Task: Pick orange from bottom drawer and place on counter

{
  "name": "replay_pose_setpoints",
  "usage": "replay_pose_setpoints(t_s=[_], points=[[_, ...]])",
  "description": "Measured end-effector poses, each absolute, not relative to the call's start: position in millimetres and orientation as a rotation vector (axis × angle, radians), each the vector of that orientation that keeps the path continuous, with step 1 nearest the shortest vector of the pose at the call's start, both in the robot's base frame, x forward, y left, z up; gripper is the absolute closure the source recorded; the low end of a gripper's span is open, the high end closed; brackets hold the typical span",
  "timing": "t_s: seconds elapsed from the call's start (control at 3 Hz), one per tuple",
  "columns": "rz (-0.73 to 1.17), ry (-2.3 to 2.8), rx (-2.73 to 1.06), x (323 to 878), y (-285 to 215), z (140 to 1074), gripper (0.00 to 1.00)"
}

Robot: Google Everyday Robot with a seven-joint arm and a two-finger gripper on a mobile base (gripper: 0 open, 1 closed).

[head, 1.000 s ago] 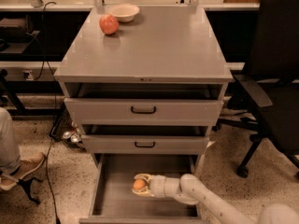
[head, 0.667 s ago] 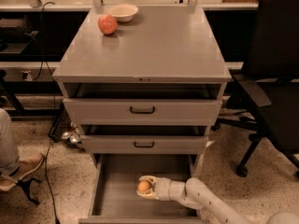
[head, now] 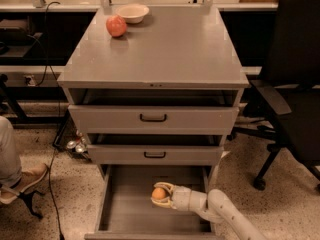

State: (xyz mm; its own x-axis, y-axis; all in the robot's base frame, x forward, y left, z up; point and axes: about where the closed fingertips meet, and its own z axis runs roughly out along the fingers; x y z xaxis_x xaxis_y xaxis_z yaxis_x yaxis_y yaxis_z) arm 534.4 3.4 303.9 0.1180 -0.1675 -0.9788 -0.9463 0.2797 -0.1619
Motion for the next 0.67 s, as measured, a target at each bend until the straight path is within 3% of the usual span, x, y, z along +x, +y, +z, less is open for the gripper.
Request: replay_pose_setpoints(t_s=[0.67], points=[[0.866, 0.987, -1.171, 515.3, -43.8, 448.8, 1.0]])
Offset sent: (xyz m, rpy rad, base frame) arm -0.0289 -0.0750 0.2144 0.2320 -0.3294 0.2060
